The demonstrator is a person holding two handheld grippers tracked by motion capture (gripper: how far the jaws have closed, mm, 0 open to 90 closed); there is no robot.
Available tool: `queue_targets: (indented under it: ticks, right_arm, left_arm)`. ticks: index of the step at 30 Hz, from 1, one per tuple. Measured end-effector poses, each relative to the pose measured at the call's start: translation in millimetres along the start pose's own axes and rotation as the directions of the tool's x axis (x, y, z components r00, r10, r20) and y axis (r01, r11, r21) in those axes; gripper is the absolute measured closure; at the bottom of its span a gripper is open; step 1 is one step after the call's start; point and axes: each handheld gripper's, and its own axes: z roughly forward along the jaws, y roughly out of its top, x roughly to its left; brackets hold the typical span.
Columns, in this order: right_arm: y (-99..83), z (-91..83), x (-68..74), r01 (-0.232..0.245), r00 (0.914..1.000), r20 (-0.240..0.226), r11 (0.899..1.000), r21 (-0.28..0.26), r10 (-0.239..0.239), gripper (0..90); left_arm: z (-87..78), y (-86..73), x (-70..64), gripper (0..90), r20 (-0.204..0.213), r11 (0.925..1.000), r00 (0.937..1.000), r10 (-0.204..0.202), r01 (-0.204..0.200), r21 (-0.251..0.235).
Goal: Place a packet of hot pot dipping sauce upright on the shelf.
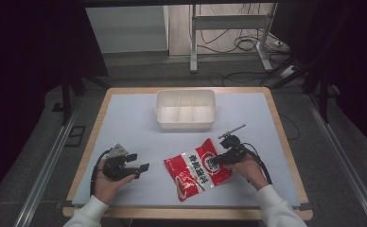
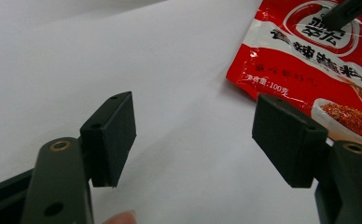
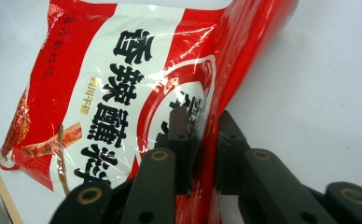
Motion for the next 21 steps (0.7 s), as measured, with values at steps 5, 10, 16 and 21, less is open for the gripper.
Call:
queue_targets:
  ticks: [5, 10, 16, 21]
  right_arm:
    - [1.0, -0.3, 0.8, 0.006, 0.9999, -0.013, 1.0, -0.002, -0.006, 85.5]
    - [1.6, -1.4, 1.7, 0.017, 0.9998, -0.014, 1.0, -0.002, -0.017, 86.4]
    - [3.3, -6.2, 3.0, 0.024, 0.9995, -0.021, 1.0, -0.019, -0.024, 86.7]
    - [11.4, -18.4, 3.5, 0.024, 0.9987, -0.044, 0.999, -0.037, -0.026, 86.8]
  left_arm:
    - [-0.3, 0.0, -0.2, 29.8, 0.0, 1.0, 1.0, 0.001, -0.001, -0.002]
    - [-1.2, -0.1, 0.0, 29.7, -0.002, 1.0, 1.0, -0.003, 0.003, -0.004]
    - [-0.9, -0.4, 0.0, 29.8, -0.003, 1.0, 1.0, -0.005, 0.005, -0.002]
    - [-0.3, 0.1, -0.8, 29.8, 0.001, 1.0, 1.0, -0.001, 0.001, -0.001]
